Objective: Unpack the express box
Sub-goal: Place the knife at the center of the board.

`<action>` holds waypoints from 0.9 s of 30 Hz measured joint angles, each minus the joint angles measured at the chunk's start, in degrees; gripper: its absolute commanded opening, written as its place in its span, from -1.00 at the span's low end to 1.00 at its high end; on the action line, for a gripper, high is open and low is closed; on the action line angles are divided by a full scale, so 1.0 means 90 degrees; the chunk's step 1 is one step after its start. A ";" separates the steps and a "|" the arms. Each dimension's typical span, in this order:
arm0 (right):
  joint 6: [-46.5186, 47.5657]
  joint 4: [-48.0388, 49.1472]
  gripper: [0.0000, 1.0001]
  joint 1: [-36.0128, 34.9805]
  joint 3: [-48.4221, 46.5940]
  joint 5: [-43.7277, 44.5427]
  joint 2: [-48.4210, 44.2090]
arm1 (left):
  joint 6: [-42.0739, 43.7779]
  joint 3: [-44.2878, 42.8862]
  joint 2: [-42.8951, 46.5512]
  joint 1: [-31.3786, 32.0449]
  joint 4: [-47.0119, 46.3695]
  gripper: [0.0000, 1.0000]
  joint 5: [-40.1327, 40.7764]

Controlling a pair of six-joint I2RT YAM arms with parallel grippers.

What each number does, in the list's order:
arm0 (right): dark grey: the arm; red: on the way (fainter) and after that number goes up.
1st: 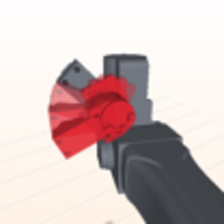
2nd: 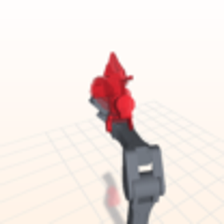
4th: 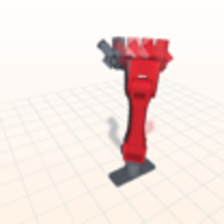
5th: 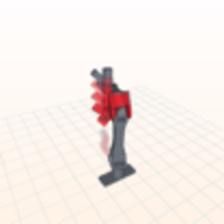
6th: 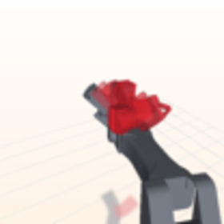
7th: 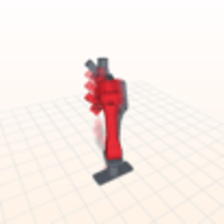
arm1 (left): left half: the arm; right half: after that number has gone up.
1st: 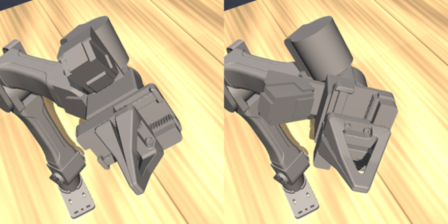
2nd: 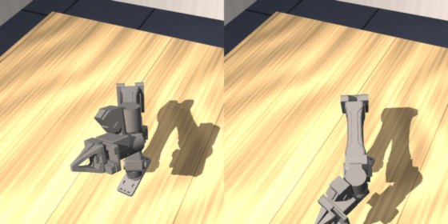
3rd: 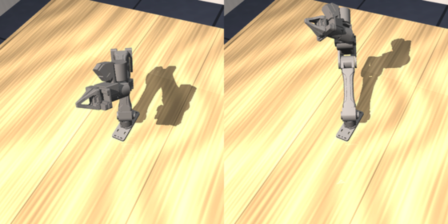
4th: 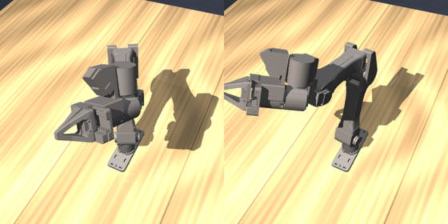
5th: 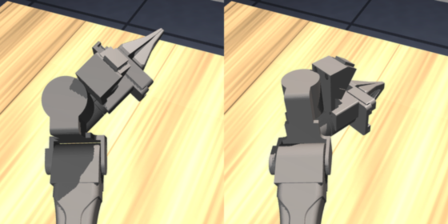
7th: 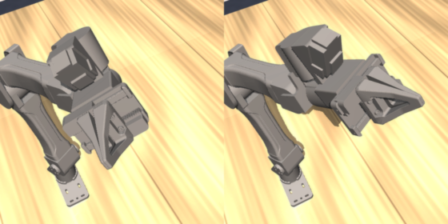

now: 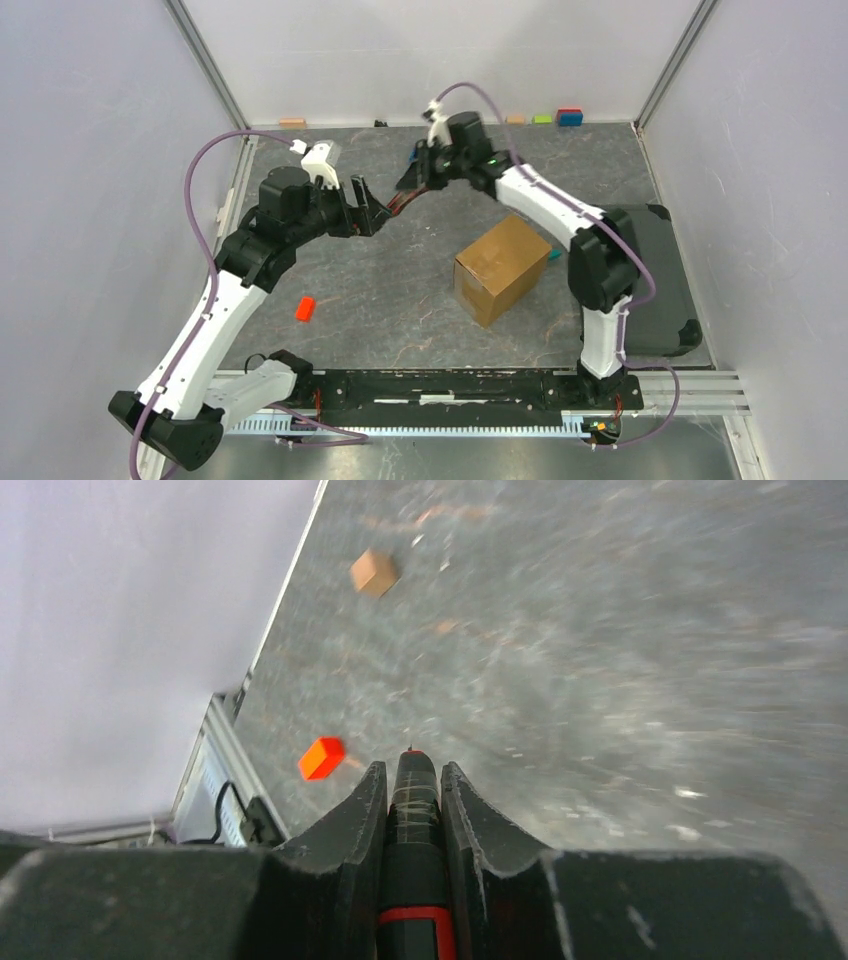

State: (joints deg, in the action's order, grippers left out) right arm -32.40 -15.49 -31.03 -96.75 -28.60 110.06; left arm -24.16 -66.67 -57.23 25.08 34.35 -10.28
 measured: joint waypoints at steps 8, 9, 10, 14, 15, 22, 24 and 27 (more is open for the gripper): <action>-0.0622 0.0772 -1.00 -0.1892 0.0228 0.0391 0.0355 | 0.0005 -0.0100 0.0160 0.0000 0.0469 0.85 0.0090; -0.0658 0.0816 -1.00 -0.2013 0.0240 0.0393 0.0376 | 0.0005 -0.0141 0.0185 0.0000 0.0529 0.85 0.0087; -0.0690 0.0872 -1.00 -0.2142 0.0240 0.0401 0.0418 | 0.0007 -0.0182 0.0211 0.0000 0.0561 0.85 0.0080; -0.0801 0.1090 -1.00 -0.2385 0.0175 0.0321 0.0811 | 0.0012 -0.0347 0.0265 0.0000 0.0680 0.85 0.0058; -0.0823 0.1095 -1.00 -0.2397 0.0129 0.0291 0.0998 | 0.0015 -0.0367 0.0265 0.0000 0.0685 0.85 0.0029; -0.0954 0.0736 -0.46 -0.2276 -0.0194 0.0158 0.2025 | 0.0019 -0.0384 0.0223 0.0000 0.0741 0.86 -0.0109; -0.1003 0.0656 -0.18 -0.2225 -0.0262 0.0155 0.2142 | 0.0019 -0.0384 0.0199 0.0000 0.0746 0.87 -0.0146; -0.1056 0.0585 0.12 -0.2123 -0.0301 0.0172 0.2159 | 0.0022 -0.0384 0.0180 0.0000 0.0748 0.89 -0.0214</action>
State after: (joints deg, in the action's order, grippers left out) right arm -41.91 -10.22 -50.13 -99.46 -27.05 129.49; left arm -23.97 -70.13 -55.61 25.08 41.08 -12.21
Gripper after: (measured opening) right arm 0.431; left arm 0.935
